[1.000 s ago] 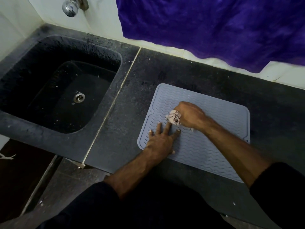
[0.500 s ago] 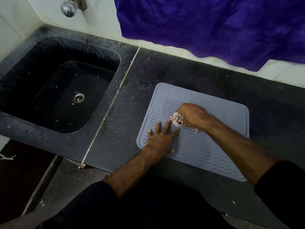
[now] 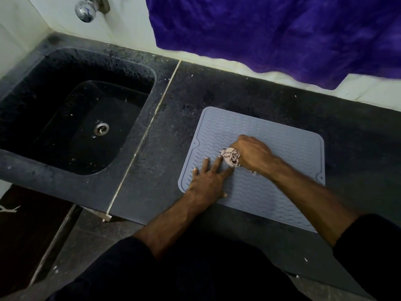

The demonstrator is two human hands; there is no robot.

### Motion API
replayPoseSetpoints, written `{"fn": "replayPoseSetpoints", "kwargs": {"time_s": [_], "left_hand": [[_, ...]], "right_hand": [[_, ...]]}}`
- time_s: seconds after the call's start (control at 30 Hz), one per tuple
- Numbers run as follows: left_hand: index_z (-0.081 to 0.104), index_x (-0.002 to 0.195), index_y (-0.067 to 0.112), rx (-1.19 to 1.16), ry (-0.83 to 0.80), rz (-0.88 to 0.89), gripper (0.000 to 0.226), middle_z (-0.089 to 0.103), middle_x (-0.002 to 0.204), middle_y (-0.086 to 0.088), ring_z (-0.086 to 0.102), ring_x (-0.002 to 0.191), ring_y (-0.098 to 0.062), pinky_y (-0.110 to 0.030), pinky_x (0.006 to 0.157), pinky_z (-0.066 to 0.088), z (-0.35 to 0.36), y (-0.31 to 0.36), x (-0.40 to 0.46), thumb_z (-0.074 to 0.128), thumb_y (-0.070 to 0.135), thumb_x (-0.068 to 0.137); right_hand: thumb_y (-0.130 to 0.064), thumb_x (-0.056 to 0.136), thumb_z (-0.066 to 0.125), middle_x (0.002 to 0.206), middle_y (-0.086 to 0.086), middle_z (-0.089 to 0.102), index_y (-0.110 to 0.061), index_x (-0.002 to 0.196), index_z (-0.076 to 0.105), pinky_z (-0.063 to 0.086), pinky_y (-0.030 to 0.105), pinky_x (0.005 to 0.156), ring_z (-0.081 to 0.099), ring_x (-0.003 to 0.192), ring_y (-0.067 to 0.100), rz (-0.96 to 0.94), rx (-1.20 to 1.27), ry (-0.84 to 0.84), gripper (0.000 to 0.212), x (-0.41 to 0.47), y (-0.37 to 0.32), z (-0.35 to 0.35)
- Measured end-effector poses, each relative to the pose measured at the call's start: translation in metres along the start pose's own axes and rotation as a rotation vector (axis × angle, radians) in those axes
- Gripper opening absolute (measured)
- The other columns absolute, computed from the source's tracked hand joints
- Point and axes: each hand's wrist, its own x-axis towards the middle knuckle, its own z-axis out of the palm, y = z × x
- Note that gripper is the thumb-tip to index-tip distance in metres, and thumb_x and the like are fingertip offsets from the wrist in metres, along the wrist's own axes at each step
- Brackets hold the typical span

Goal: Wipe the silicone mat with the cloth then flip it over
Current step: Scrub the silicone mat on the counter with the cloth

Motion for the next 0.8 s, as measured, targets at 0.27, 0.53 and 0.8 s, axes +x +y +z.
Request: {"fn": "replayPoseSetpoints", "kwargs": {"time_s": [0.27, 0.53, 0.8], "left_hand": [[0.005, 0.154, 0.032, 0.027, 0.053, -0.034, 0.081, -0.016, 0.161, -0.001, -0.011, 0.146, -0.039, -0.054, 0.118, 0.009, 0.005, -0.008, -0.014, 0.057, 0.041, 0.093], [0.003, 0.155, 0.027, 0.102, 0.056, 0.035, 0.078, -0.007, 0.162, -0.007, -0.006, 0.145, -0.044, -0.054, 0.118, 0.013, 0.015, -0.021, -0.016, 0.05, 0.044, 0.095], [-0.002, 0.155, 0.027, 0.13, 0.064, 0.068, 0.08, -0.009, 0.161, -0.011, -0.009, 0.145, -0.044, -0.054, 0.115, 0.016, 0.019, -0.027, -0.017, 0.047, 0.048, 0.095]], "right_hand": [[-0.021, 0.076, 0.079, 0.106, 0.007, 0.06, -0.019, 0.108, 0.07, 0.051, 0.034, 0.074, 0.06, 0.095, 0.027, -0.012, 0.02, 0.053, 0.034, -0.014, -0.001, 0.002], [-0.025, 0.087, 0.066, 0.112, 0.007, 0.056, -0.024, 0.116, 0.067, 0.042, 0.035, 0.08, 0.054, 0.103, 0.028, -0.189, 0.107, 0.126, 0.03, 0.0, -0.071, -0.001], [-0.04, 0.088, 0.063, 0.108, 0.006, 0.056, -0.017, 0.105, 0.067, 0.043, 0.035, 0.079, 0.053, 0.099, 0.025, -0.033, 0.071, 0.039, 0.028, -0.013, -0.057, 0.008]]}}
